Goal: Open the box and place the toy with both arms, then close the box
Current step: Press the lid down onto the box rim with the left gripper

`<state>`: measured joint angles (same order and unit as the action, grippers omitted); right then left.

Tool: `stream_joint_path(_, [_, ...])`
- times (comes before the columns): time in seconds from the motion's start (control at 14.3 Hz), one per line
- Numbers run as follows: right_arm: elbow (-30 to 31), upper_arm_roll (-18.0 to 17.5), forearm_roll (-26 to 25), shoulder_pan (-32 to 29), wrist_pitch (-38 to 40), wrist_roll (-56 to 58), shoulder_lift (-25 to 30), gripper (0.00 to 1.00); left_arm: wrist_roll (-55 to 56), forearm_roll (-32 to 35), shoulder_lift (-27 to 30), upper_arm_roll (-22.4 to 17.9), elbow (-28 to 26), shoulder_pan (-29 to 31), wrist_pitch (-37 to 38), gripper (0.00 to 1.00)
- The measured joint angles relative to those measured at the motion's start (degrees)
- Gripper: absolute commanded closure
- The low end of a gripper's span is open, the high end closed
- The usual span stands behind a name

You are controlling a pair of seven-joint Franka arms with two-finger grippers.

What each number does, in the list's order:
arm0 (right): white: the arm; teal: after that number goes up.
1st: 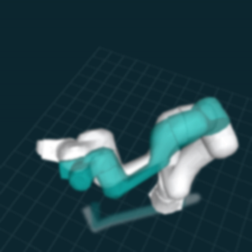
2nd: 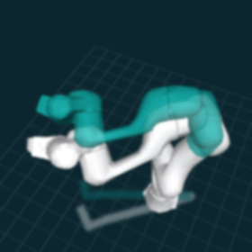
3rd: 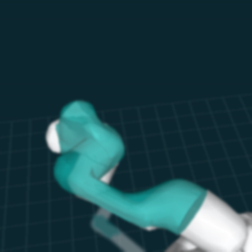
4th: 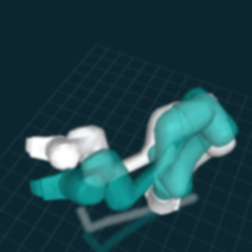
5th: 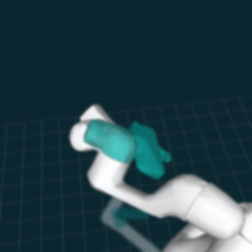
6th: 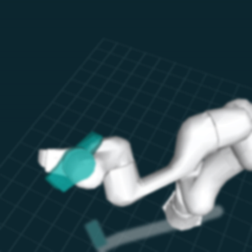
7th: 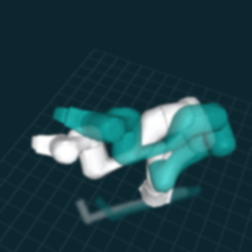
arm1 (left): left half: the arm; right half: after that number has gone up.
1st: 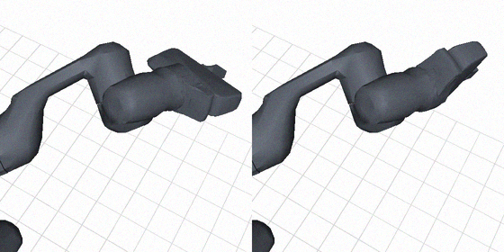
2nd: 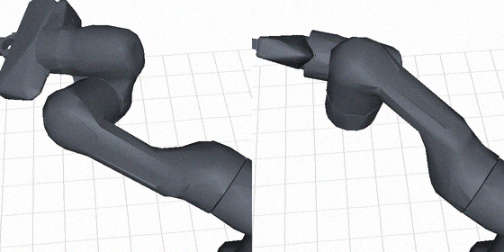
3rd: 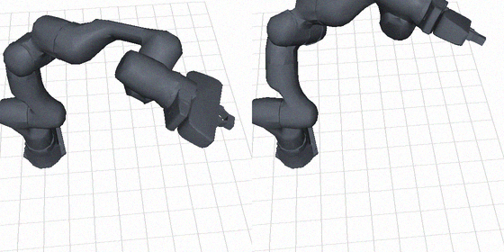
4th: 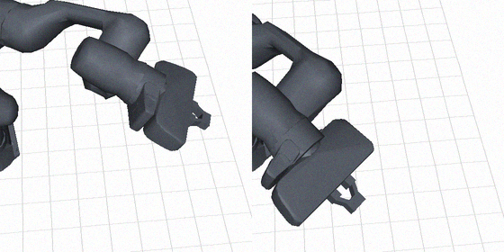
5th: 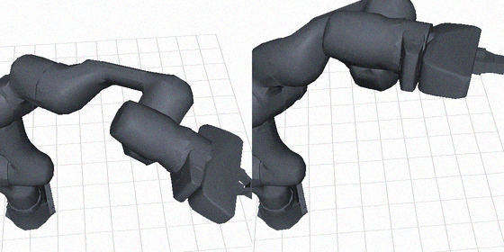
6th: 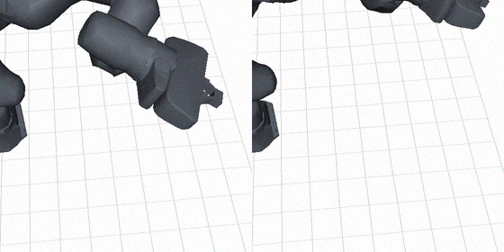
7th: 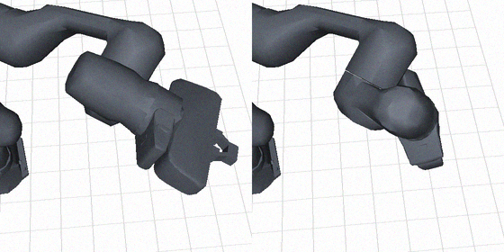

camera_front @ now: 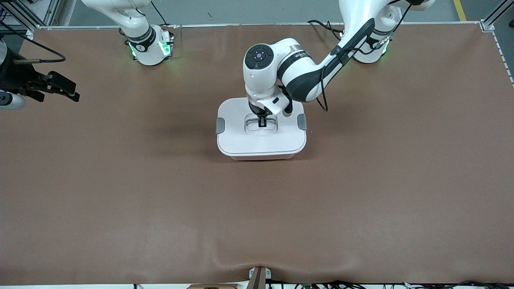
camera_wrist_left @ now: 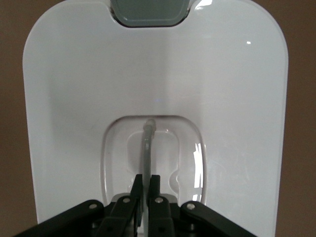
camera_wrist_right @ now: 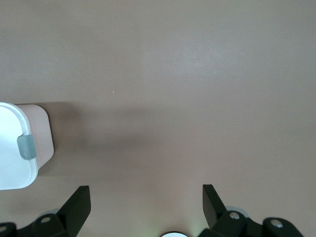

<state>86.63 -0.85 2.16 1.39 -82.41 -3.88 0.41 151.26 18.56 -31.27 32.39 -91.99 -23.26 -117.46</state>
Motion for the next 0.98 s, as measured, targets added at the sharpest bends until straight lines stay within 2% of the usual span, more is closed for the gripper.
stream_joint_path(0.42, [-0.13,0.07,0.0,-0.04,1.08,0.0,0.0,0.0,0.0,0.57,0.26,0.02,-0.38,-0.05,-0.2,1.0])
stream_joint_path(0.49, [-0.13,0.07,0.0,-0.04,1.13,0.0,0.0,0.0,0.0,0.62,0.26,0.01,-0.39,-0.04,-0.27,0.91])
stream_joint_path(0.63, [-0.13,0.07,0.0,-0.04,1.14,0.0,0.0,0.0,0.0,0.62,0.25,-0.06,-0.38,0.14,-0.31,0.59])
stream_joint_path(0.7, [-0.13,0.07,0.0,-0.04,1.14,0.0,0.0,0.0,0.0,0.62,0.26,-0.08,-0.37,0.33,-0.19,0.42])
stream_joint_path(0.77, [-0.14,0.07,0.0,-0.04,1.15,0.0,0.0,0.0,0.0,0.62,0.27,-0.09,-0.32,0.59,0.0,0.14])
stream_joint_path(0.84, [-0.14,0.07,0.0,-0.04,1.15,0.0,0.0,0.0,0.0,0.62,0.32,-0.09,-0.04,0.84,0.52,0.0])
stream_joint_path(0.98, [-0.14,0.07,0.0,-0.04,1.15,0.0,0.0,0.0,0.0,0.62,0.5,-0.09,1.34,1.11,3.81,0.0])
